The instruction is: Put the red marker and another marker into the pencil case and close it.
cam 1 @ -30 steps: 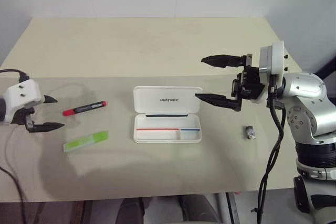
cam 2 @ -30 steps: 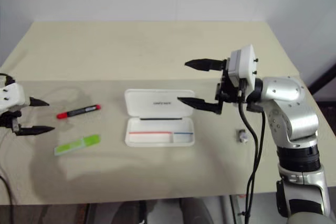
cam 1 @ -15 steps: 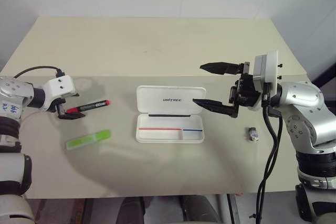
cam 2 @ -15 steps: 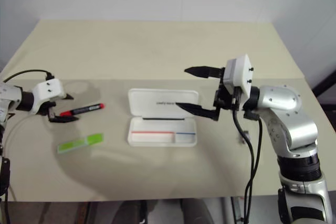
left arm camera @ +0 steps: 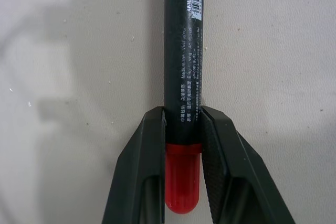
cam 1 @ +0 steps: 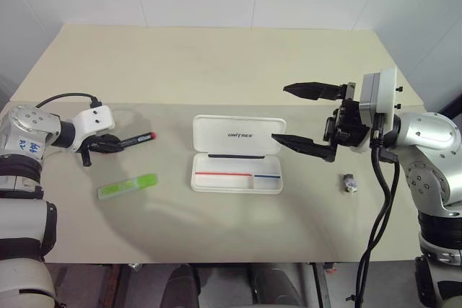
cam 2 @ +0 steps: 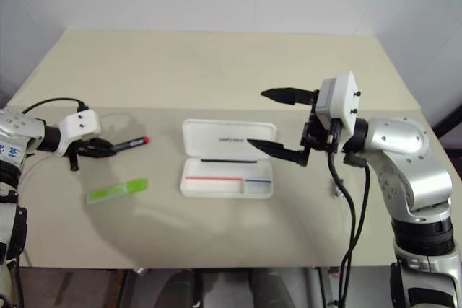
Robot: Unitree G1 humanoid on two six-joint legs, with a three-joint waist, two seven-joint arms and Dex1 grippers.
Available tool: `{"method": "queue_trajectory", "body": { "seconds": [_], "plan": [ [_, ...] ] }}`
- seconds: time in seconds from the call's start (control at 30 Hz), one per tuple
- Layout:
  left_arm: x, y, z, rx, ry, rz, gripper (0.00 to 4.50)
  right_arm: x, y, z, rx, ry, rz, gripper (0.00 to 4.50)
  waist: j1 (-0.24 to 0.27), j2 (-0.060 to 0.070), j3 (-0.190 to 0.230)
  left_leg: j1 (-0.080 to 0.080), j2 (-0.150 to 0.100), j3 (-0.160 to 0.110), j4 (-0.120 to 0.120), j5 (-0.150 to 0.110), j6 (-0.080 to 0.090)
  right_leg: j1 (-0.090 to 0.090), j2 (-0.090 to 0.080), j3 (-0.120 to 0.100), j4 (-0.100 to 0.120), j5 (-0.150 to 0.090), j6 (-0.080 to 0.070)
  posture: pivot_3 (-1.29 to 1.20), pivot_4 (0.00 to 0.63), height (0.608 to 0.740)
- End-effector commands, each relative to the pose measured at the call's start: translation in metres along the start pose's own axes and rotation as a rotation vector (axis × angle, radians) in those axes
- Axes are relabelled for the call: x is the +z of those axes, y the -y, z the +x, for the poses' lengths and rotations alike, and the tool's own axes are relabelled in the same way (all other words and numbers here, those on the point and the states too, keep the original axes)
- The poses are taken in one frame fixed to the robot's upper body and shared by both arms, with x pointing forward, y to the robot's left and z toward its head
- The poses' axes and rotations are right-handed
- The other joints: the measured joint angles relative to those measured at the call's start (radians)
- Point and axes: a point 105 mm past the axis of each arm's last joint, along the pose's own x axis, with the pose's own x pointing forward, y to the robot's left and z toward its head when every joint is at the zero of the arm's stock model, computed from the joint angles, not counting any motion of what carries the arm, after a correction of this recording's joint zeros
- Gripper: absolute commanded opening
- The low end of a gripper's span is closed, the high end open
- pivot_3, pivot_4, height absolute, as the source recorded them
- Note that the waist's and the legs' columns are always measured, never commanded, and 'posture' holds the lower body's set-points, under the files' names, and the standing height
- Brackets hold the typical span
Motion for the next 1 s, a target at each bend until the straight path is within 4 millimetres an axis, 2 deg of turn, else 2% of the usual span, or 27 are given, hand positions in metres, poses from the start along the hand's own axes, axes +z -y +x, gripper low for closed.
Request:
{"method": "queue_trajectory", "body": {
  "seconds": [0.03,0.13,0.3,0.4,0.53,0.73,1.0],
  "plan": [
    [0.007,-0.006,-0.014,0.017,-0.006,0.086,0.56,0.010,0.002,-0.004,-0.016,0.013,-0.044,4.50,0.000,0.000,0.000,0.000,0.000,0.000,0.000,0.000,0.000,0.000,0.000,0.000,0.000,0.000,0.000,0.00,0.150,0.740],
    [0.020,-0.002,-0.024,-0.024,0.019,0.149,0.56,0.005,0.005,-0.005,-0.024,0.008,-0.038,4.50,0.000,0.000,0.000,-0.002,0.000,0.000,-0.001,0.000,0.000,-0.002,0.000,0.000,-0.001,0.000,0.000,0.00,0.150,0.740],
    [0.039,0.018,-0.045,-0.113,0.048,0.188,0.56,-0.008,0.006,-0.012,-0.031,-0.031,-0.039,4.50,-0.004,0.000,0.000,-0.003,0.001,0.001,-0.003,-0.001,-0.001,-0.003,0.000,0.000,-0.003,-0.001,-0.001,0.00,0.150,0.740],
    [0.060,0.041,-0.053,-0.188,0.117,0.171,0.56,-0.022,0.012,-0.026,-0.063,-0.091,-0.058,4.50,-0.003,0.000,0.000,-0.003,0.002,0.001,-0.003,-0.001,-0.001,-0.003,0.000,-0.001,-0.002,-0.002,-0.001,0.00,0.150,0.740],
    [0.088,0.068,-0.055,-0.265,0.229,0.125,0.56,-0.040,0.016,-0.045,-0.102,-0.161,-0.060,4.50,0.003,0.000,0.000,-0.003,0.002,0.000,-0.002,-0.001,-0.001,-0.002,0.000,-0.001,-0.003,-0.003,-0.001,0.00,0.150,0.740],
    [0.140,0.085,-0.031,-0.272,0.416,0.162,0.56,-0.049,0.007,-0.060,-0.106,-0.208,-0.047,4.50,0.000,0.000,0.000,0.000,0.000,-0.001,0.001,-0.001,0.000,0.002,0.000,0.000,-0.002,-0.002,0.001,0.00,0.150,0.740],
    [0.186,0.103,0.025,-0.347,0.492,0.202,0.56,-0.045,-0.006,-0.070,-0.134,-0.244,-0.041,4.50,0.001,0.000,0.000,0.000,-0.001,-0.002,0.002,-0.001,0.000,0.004,0.000,0.001,-0.003,0.000,0.003,0.00,0.150,0.740]
  ]
}}
